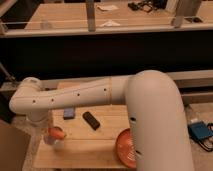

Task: Place the pepper in the ceramic cup

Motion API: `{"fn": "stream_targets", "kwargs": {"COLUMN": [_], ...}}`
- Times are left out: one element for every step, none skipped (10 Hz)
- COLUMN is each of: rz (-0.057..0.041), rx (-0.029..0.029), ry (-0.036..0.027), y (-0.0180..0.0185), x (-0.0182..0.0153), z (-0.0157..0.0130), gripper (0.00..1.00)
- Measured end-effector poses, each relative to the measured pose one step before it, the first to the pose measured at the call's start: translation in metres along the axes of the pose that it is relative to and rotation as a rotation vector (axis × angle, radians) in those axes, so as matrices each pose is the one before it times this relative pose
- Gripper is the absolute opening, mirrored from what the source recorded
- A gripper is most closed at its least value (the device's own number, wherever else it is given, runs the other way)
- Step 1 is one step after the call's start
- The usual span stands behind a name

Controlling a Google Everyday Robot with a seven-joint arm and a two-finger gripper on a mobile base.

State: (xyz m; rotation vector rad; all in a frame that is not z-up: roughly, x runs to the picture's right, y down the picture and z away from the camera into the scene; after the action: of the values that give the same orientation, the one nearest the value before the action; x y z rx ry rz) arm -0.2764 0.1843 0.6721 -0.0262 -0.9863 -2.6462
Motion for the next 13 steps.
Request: {"fn": "stream_targets", "kwargs": {"rz": [-0.00117,-0.00181,-0.00140,-0.00116,-0.00172,-0.00136,-0.00101,-0.00169,-0.00134,-0.00138,-0.00097,-0.00176,-0.00134], "rx": [0.00007,0.00028,-0.00032,0.00000,0.00052,-0.00051,0.00022,0.00031,-0.00023,-0.00008,0.00018,0.00044,0.00017], "ry": [-0.00081,-0.00067,-0.00054,-0.00072,-0.00062,-0.00100,-0.00054,-0.00151,-0.00035,-0.00032,-0.00183,-0.00026,-0.00057], "y": [0.00016,0.00001,0.00023,0.00004,-0.00006,0.00019,0.00001,0.00010,-0.00004,0.00004,0.00031,-0.00009,0.00006], "x": [-0.00005,0.00011,0.00007,-0.00004,0.00027,-0.00006,0.00004,-0.00008,0.00018,0.00014,-0.00032,0.00022,0.00011], "z": [0.00050,0.00039,0.00041,0.00025,0.00064,0.00013,0.00037,0.00078,0.00004,0.00027,0.00076,0.00053,0.00041], "gripper": [0.17,0.18,0.18,0.18,0.18,0.18,0.18,0.18,0.18,0.18,0.18,0.18,0.18]}}
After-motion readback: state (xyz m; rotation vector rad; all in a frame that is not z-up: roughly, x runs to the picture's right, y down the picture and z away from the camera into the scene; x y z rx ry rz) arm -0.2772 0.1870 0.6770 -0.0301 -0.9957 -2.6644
